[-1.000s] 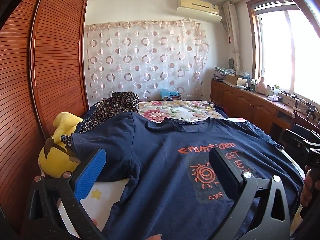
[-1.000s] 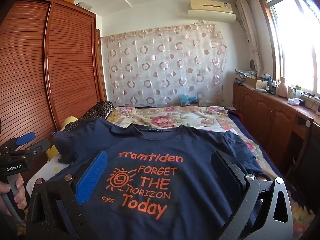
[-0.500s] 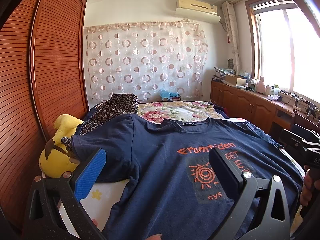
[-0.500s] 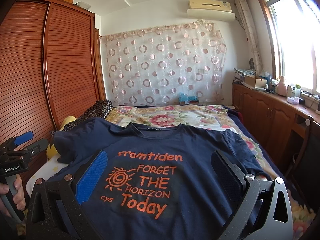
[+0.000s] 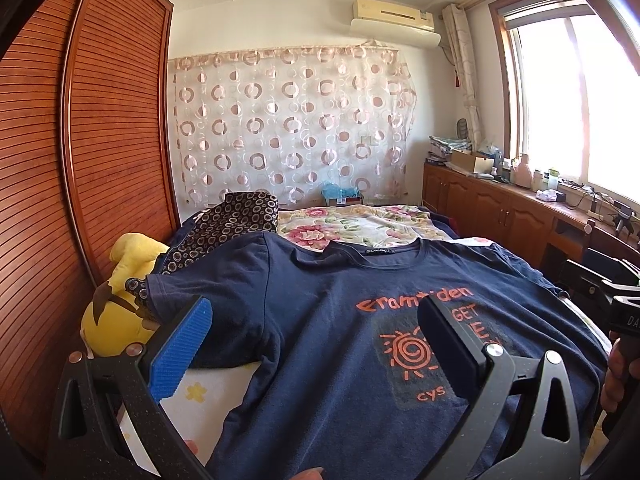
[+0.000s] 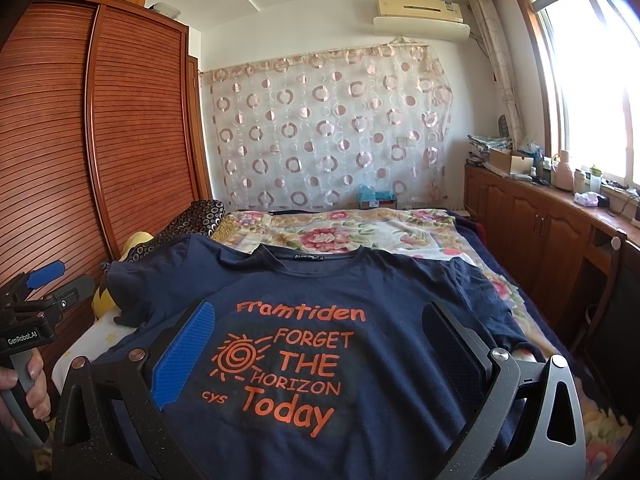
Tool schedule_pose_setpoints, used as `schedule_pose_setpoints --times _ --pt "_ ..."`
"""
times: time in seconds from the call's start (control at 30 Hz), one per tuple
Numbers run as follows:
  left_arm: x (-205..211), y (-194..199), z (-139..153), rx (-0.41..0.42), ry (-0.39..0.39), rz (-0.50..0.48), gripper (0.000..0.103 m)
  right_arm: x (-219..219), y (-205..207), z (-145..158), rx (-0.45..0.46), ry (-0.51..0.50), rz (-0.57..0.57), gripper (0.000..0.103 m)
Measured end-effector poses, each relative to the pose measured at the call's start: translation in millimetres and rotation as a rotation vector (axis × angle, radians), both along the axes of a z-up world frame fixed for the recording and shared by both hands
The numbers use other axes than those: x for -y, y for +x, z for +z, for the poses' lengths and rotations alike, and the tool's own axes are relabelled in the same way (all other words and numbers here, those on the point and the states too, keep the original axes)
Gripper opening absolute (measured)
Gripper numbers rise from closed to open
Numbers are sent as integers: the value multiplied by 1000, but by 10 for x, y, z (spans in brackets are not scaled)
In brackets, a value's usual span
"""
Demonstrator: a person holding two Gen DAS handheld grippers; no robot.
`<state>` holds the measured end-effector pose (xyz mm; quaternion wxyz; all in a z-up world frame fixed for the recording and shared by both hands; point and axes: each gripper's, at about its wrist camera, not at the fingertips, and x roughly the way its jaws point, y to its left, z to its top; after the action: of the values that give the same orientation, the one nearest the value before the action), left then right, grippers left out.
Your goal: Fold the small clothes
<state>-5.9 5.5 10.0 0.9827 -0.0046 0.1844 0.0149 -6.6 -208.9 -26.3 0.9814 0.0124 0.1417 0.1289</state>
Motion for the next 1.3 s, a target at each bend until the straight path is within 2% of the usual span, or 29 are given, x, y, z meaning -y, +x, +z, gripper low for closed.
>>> schedule_pose_setpoints --times 1.3 --pt "6 -21 45 10 17 -2 103 7 0 -2 -5 3 2 103"
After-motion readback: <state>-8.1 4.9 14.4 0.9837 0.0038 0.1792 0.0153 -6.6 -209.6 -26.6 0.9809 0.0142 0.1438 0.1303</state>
